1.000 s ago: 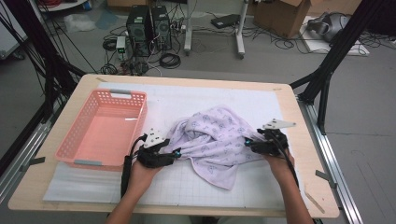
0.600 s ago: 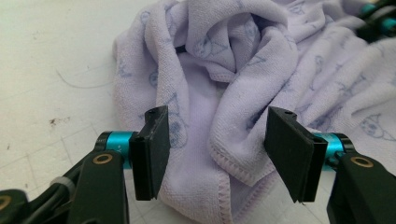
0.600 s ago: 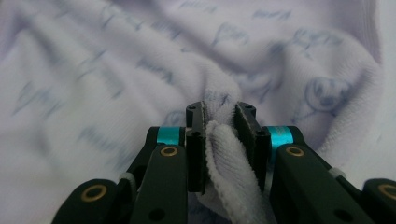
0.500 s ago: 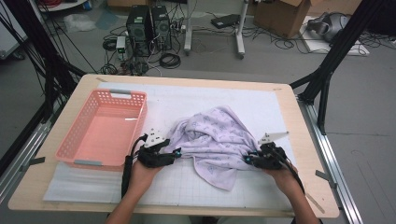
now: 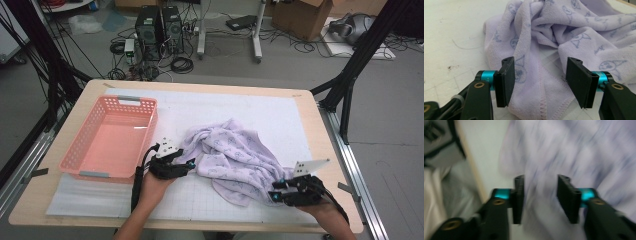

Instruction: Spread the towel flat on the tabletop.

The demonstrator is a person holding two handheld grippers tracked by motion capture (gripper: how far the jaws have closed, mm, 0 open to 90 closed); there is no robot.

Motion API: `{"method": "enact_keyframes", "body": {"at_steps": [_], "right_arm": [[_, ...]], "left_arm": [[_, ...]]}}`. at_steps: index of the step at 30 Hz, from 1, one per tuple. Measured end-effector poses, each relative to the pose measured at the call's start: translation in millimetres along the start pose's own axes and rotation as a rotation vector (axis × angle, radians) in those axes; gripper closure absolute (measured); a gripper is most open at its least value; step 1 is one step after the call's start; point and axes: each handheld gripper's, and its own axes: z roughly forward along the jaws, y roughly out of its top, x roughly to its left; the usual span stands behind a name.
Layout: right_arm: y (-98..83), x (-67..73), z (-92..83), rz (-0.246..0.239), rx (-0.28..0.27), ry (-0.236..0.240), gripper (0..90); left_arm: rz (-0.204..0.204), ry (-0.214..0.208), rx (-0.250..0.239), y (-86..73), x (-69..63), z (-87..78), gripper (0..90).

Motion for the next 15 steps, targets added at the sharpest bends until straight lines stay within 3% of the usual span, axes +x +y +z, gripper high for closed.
{"method": "enact_keyframes", "body": {"at_steps": [2,4,7,10,13,15], "right_arm": [[15.3,-7.2,1.0,0.01,-0.091,-0.013,46.7],[33.8,-16.2,7.9,0.001,-0.148,-0.094,43.1],[56.2,-30.2,26.6,0.001,-0.138,-0.244,39.9],[76.4,-47.8,52.3,0.015,-0.103,-0.363,39.3],[83.0,-69.0,75.6,0.042,-0.103,-0.425,36.9],[79.7,-83.3,87.6,0.112,-0.083,-0.431,42.1]], "left_arm": [[-0.004,-0.002,0.0,-0.3,0.0,0.4,40.9],[-0.003,0.0,0.003,-0.4,0.6,0.6,40.8],[-0.004,-0.002,0.003,-0.6,0.5,1.4,40.7],[-0.003,-0.009,0.003,-0.7,0.0,1.9,40.7],[-0.004,-0.01,-0.001,-0.6,0.2,1.8,40.7],[-0.005,-0.011,-0.001,-0.8,1.0,1.8,40.7]]}}
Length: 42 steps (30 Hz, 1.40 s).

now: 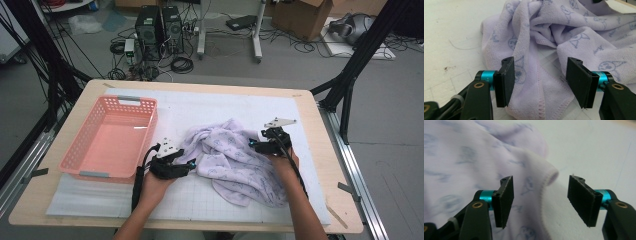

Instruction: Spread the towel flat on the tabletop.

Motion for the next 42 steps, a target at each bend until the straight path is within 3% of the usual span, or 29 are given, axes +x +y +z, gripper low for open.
{"method": "enact_keyframes", "body": {"at_steps": [2,4,7,12,16,21,23,26,29,31,36,42], "right_arm": [[-5.4,-8.7,7.6,0.047,0.036,0.043,69.3],[-7.8,-12.0,4.2,0.055,0.045,0.045,86.6],[-10.1,-16.3,-11.8,0.029,0.032,0.016,87.1],[-27.6,-25.4,-59.8,-0.02,0.005,-0.051,87.1],[-53.3,-29.5,-91.9,-0.07,0.054,-0.093,87.1],[-78.7,-40.7,-117.1,-0.055,0.126,-0.13,84.9],[-78.2,-43.7,-123.4,-0.04,0.089,-0.112,67.2],[-63.2,-42.8,-128.6,-0.015,-0.012,-0.084,59.8],[-37.1,-35.4,-118.0,-0.057,-0.047,-0.066,58.0],[-16.5,-27.5,-101.3,-0.092,-0.065,-0.026,56.8],[22.8,-11.3,-55.1,-0.158,-0.043,0.063,53.7],[52.2,1.3,0.7,-0.188,-0.006,0.163,51.1]], "left_arm": [[-0.004,0.0,0.001,-0.1,0.6,-0.2,40.7],[-0.005,0.001,-0.001,-0.1,1.0,-0.5,40.7],[-0.006,0.001,0.0,-0.2,1.0,-0.4,40.7],[-0.002,0.001,0.0,0.1,0.3,-0.8,40.7],[-0.007,0.004,0.001,-0.1,0.4,-0.1,40.7],[-0.006,-0.003,0.004,-0.2,0.0,1.1,40.6],[-0.008,-0.004,0.008,-0.6,-0.6,2.8,40.7],[-0.004,-0.008,0.012,-1.1,-1.3,4.3,40.7],[-0.003,-0.009,0.013,-1.3,-1.1,4.9,40.8],[-0.001,-0.01,0.014,-1.3,-0.8,4.4,40.8],[-0.005,-0.016,0.01,-1.3,-1.2,4.8,40.8],[-0.003,-0.032,0.005,-1.2,-3.1,5.1,40.8]]}}
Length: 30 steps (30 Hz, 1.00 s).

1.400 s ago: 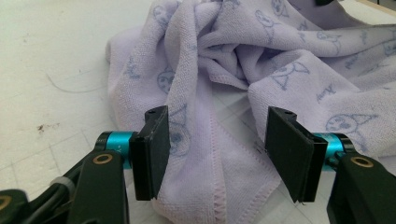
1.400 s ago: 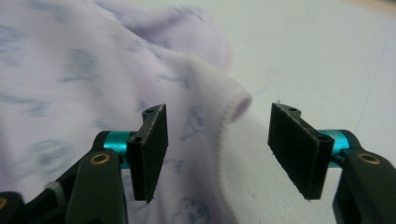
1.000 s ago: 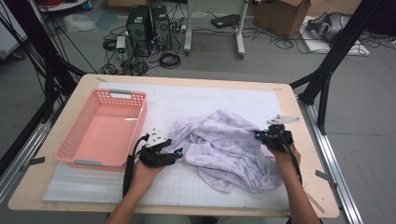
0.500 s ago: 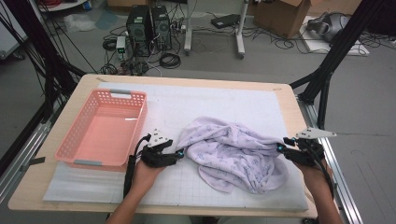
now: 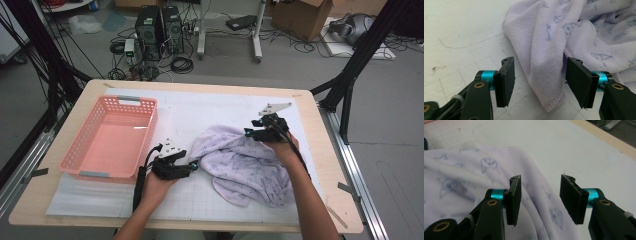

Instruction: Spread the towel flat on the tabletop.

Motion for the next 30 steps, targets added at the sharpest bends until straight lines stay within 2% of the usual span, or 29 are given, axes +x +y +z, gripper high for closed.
{"method": "enact_keyframes", "body": {"at_steps": [5,9,14,15,16,18,19,21,23,25,29,30], "right_arm": [[11.4,1.4,42.3,-0.006,0.028,0.064,49.9],[14.8,1.9,67.4,-0.015,0.064,0.089,50.3],[4.7,-3.2,88.9,0.025,0.1,0.14,51.0],[4.5,-4.7,88.9,0.03,0.087,0.15,53.5],[4.6,-5.3,88.9,0.017,0.086,0.164,60.4],[5.3,-5.2,87.0,-0.027,0.099,0.202,82.1],[6.3,-5.3,85.1,-0.058,0.102,0.202,83.1],[9.2,-10.2,80.8,-0.063,0.099,0.166,84.1],[12.2,-19.6,73.2,-0.037,0.062,0.093,84.3],[14.0,-31.9,63.1,0.004,0.025,-0.004,84.2],[8.2,-60.8,37.7,0.12,-0.047,-0.194,84.0],[5.4,-67.6,30.8,0.153,-0.06,-0.243,84.0]], "left_arm": [[-0.01,-0.003,-0.007,-0.1,0.7,0.4,40.7],[-0.008,-0.003,0.0,-0.3,0.1,0.9,40.8],[-0.014,0.0,0.007,-2.5,-0.7,0.8,40.8],[-0.016,0.001,0.007,-2.8,-1.0,0.9,40.8],[-0.012,0.002,0.009,-2.7,-0.8,1.1,40.8],[-0.023,0.007,0.006,-2.6,-0.3,1.3,40.8],[-0.031,0.009,-0.001,-2.5,0.1,1.4,40.8],[-0.042,0.011,-0.006,-2.3,1.0,1.6,40.9],[-0.047,0.014,-0.01,-1.8,1.5,2.3,41.1],[-0.057,0.021,-0.014,-0.4,1.6,3.0,41.2],[-0.054,0.024,-0.018,6.3,2.0,4.7,41.4],[-0.054,0.025,-0.032,7.2,1.9,5.2,41.5]]}}
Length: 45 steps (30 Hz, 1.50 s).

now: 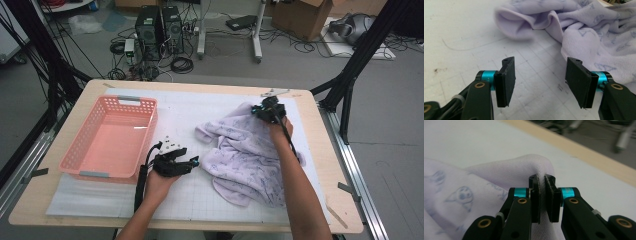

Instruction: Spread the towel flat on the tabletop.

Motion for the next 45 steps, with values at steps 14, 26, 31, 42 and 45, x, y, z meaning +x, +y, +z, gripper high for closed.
{"method": "enact_keyframes", "body": {"at_steps": [14,26,31,42,45], "right_arm": [[-22.1,-48.3,-47.9,0.21,-0.068,-0.186,62.3],[-56.5,-37.0,-90.5,0.145,-0.048,-0.036,57.9],[-72.1,-34.0,-106.1,0.132,-0.049,-0.02,57.9],[-75.6,-32.4,-114.0,0.132,-0.046,-0.006,56.6],[-75.8,-31.7,-112.4,0.135,-0.036,-0.01,55.5]], "left_arm": [[-0.058,-0.03,-0.004,11.6,-2.0,22.4,44.1],[0.008,-0.064,0.063,55.9,-12.8,84.2,42.4],[0.043,-0.084,0.149,59.4,-18.3,116.2,39.6],[0.094,-0.002,0.195,60.8,-11.4,122.4,80.0],[0.034,0.102,0.14,66.6,11.0,107.0,80.9]]}}
